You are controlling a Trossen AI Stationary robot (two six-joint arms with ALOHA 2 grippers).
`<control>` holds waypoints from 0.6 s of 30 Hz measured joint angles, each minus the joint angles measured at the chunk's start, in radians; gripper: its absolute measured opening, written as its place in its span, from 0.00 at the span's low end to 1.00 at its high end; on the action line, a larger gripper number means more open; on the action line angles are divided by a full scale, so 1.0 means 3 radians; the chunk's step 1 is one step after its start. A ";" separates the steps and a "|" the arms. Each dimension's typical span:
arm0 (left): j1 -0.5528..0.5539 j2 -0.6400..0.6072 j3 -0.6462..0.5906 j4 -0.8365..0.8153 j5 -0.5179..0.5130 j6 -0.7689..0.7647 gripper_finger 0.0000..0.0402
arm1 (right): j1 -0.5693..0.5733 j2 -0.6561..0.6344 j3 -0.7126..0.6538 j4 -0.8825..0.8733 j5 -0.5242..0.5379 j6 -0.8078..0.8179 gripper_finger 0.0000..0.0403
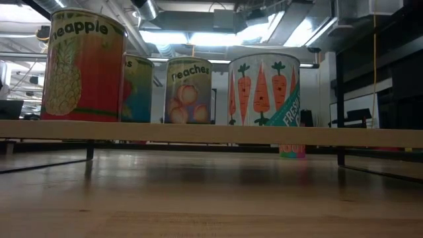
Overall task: Pick and place cans onto a shelf
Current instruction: Put the white green canned oranges on the shelf
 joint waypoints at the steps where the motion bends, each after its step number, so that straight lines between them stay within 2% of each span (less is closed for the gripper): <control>1: 0.0000 0.0000 0.0000 0.0000 0.0000 0.0000 0.05 | 0.0000 0.0000 0.0000 0.0003 -0.0013 -0.0002 0.17; 5: 0.0000 0.0000 0.0000 0.0000 0.0001 -0.0001 0.03 | 0.0000 0.0000 0.0003 -0.0003 -0.0107 0.0007 0.03; 11: 0.0000 0.0000 0.0000 0.0000 0.0000 0.0000 0.00 | 0.0000 0.0013 0.0083 -0.0025 -0.0206 0.0096 0.04; 18: 0.0000 0.0000 0.0000 0.0000 0.0001 0.0000 0.03 | -0.0021 0.0011 0.0565 -0.0179 -0.0610 0.0156 0.02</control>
